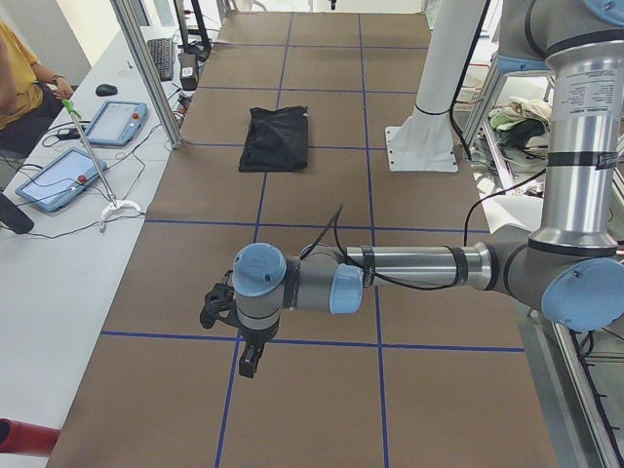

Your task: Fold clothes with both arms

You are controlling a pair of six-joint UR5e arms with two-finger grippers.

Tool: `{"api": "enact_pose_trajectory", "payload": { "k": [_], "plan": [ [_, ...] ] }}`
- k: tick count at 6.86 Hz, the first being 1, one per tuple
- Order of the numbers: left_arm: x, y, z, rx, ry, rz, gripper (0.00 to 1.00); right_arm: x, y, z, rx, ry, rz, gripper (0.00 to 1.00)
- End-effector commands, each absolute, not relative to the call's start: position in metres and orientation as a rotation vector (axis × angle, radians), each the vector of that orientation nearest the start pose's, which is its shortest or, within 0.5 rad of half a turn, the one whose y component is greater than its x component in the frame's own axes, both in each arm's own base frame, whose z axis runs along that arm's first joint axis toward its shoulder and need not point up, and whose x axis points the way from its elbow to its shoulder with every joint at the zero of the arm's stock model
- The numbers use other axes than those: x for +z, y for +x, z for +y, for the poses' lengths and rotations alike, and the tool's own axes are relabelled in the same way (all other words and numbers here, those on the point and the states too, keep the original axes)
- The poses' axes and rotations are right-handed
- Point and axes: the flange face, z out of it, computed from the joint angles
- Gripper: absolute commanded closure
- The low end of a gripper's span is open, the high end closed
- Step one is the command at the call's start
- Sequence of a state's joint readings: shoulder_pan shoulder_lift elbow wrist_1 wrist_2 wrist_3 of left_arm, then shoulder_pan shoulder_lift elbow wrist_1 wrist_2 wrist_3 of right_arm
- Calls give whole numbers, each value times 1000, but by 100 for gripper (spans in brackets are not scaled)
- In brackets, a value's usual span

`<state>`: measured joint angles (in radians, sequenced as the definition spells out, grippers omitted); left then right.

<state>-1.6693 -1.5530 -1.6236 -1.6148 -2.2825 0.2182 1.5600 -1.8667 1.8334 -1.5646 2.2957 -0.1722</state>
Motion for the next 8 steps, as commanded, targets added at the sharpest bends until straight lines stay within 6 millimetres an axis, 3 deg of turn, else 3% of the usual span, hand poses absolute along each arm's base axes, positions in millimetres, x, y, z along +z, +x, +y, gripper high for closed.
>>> {"api": "enact_pose_trajectory", "payload": {
  "k": [1, 8],
  "plan": [
    [609, -98, -479, 171, 154, 701, 0, 657, 62, -367, -171, 40, -744, 0],
    [609, -97, -478, 186, 166, 701, 0, 659, 58, -360, -171, 32, -791, 0]
  ]
}}
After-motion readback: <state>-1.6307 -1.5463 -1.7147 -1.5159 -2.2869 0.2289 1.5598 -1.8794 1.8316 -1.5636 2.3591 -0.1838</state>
